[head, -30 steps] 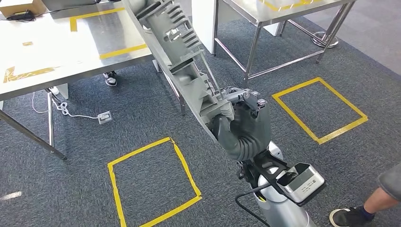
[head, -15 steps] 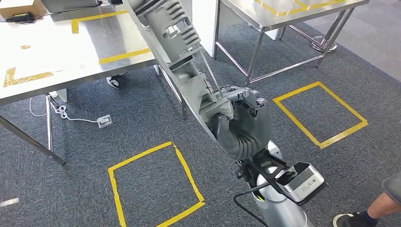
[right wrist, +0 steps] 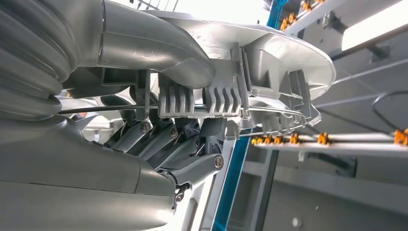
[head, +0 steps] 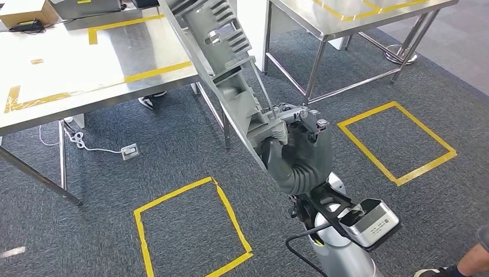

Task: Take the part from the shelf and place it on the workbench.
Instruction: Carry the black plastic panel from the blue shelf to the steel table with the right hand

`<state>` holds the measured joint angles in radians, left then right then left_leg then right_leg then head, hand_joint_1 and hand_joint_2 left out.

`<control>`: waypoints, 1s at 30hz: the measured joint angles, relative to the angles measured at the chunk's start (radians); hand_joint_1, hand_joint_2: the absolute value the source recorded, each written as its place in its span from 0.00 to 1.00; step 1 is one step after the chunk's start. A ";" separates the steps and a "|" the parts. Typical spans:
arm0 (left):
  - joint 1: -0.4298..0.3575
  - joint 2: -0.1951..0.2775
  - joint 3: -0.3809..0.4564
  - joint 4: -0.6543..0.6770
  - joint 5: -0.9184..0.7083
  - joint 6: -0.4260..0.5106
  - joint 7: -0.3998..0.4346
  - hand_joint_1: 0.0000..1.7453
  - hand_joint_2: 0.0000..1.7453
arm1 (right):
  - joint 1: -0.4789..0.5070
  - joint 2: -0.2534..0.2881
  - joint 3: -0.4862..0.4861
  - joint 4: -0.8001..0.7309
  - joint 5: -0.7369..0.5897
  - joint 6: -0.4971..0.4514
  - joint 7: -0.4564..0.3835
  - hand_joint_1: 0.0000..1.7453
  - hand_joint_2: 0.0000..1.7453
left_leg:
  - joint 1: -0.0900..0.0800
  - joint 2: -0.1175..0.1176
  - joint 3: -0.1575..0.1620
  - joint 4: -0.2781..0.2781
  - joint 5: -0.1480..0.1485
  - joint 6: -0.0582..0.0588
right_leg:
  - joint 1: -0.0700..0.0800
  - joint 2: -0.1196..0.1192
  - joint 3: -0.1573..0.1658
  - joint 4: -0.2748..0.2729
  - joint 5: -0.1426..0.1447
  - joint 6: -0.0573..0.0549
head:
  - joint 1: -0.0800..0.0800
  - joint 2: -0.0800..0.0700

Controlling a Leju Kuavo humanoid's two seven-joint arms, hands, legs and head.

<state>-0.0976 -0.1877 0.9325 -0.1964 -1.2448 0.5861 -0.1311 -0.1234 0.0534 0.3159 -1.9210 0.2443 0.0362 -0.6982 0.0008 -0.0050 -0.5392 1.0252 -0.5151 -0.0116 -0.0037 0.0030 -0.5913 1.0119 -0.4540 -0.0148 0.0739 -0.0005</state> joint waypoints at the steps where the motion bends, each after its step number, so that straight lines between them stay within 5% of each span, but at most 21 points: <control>1: -0.001 0.000 0.000 0.000 0.000 0.000 0.000 0.00 1.00 | 0.000 0.000 0.000 0.000 0.000 -0.002 0.000 0.95 1.00 | 0.000 0.000 -0.010 0.028 -0.015 -0.005 | -0.004 -0.001 0.009 -0.005 -0.001 -0.005 | -0.002 0.000; 4: -0.001 0.000 0.001 0.000 0.000 0.000 0.002 0.00 1.00 | 0.002 0.000 0.000 0.000 0.000 -0.006 0.001 0.95 1.00 | 0.005 0.000 -0.112 0.214 -0.090 -0.019 | -0.008 -0.003 0.028 -0.009 -0.013 -0.015 | -0.006 0.000; 6: 0.002 0.001 0.001 0.000 0.001 0.000 0.002 0.00 1.00 | 0.003 0.000 0.000 0.000 0.000 -0.006 0.001 0.95 1.00 | 0.010 0.000 -0.166 0.279 -0.086 -0.025 | -0.009 0.000 0.039 -0.008 -0.024 -0.014 | -0.006 0.000; 9: 0.003 0.003 0.001 0.000 0.002 0.000 0.003 0.00 1.00 | 0.003 0.000 0.000 0.001 -0.001 -0.005 0.001 0.95 1.00 | 0.015 0.002 -0.116 0.119 0.040 -0.029 | -0.013 0.003 0.067 -0.007 -0.048 -0.002 | -0.007 0.000; 11: 0.003 0.004 0.001 0.001 0.002 -0.001 0.004 0.00 1.00 | 0.002 0.000 0.000 0.001 -0.003 -0.005 0.001 0.95 1.00 | 0.014 0.003 -0.071 0.015 0.079 -0.021 | -0.010 0.004 0.076 -0.005 -0.062 0.010 | -0.010 0.000; 16: 0.002 0.004 0.002 0.001 0.002 -0.002 0.006 0.00 1.00 | 0.001 0.000 0.001 0.001 -0.005 -0.004 0.001 0.95 1.00 | 0.011 0.000 -0.051 -0.007 0.062 0.020 | -0.012 0.002 0.075 0.019 -0.091 0.039 | -0.006 0.000; 17: 0.001 0.004 0.002 0.000 0.002 -0.002 0.006 0.00 1.00 | 0.001 0.000 0.001 0.001 -0.006 -0.004 0.001 0.95 1.00 | 0.013 0.000 -0.046 -0.009 0.059 0.027 | -0.013 0.002 0.054 0.062 -0.111 0.043 | -0.004 0.000; 20: 0.001 0.004 0.002 0.001 0.002 -0.002 0.006 0.00 1.00 | 0.002 0.000 0.001 0.001 -0.009 -0.005 0.001 0.95 1.00 | 0.011 0.000 -0.035 -0.009 0.046 0.034 | -0.013 0.001 -0.076 0.266 -0.173 0.049 | 0.000 0.000; 22: 0.002 0.003 0.002 0.001 0.002 -0.002 0.006 0.00 1.00 | 0.002 0.000 0.001 0.003 -0.011 -0.005 0.001 0.95 1.00 | 0.010 -0.002 -0.021 -0.009 0.034 0.033 | -0.012 0.001 -0.114 0.282 -0.134 0.046 | 0.000 0.000; 24: 0.003 0.003 0.003 0.001 0.002 -0.002 0.006 0.00 1.00 | 0.002 0.000 0.001 0.005 -0.012 -0.005 0.001 0.95 1.00 | 0.010 -0.004 -0.004 -0.009 0.021 0.029 | -0.010 0.000 -0.076 0.152 -0.036 0.035 | 0.001 0.000; 26: 0.002 0.002 0.003 0.001 0.002 -0.002 0.006 0.00 1.00 | 0.002 0.000 0.001 0.005 -0.012 -0.006 0.001 0.95 1.00 | 0.007 -0.005 0.007 -0.009 0.007 0.020 | -0.002 -0.002 -0.031 0.033 0.015 0.022 | 0.000 0.000; 30: 0.000 0.000 0.003 0.001 0.002 -0.002 0.006 0.00 1.00 | 0.002 0.000 0.001 0.005 -0.012 -0.006 0.000 0.95 1.00 | 0.006 -0.001 0.018 -0.013 -0.010 -0.004 | 0.002 0.001 -0.009 -0.001 0.007 0.005 | -0.002 0.000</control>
<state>-0.0974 -0.1873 0.9359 -0.1955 -1.2432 0.5842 -0.1256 -0.1217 0.0534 0.3166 -1.9162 0.2324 0.0304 -0.6983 0.0069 -0.0064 -0.5215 1.0125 -0.5247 -0.0157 -0.0021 0.0038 -0.6001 1.0110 -0.4468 -0.0098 0.0722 -0.0008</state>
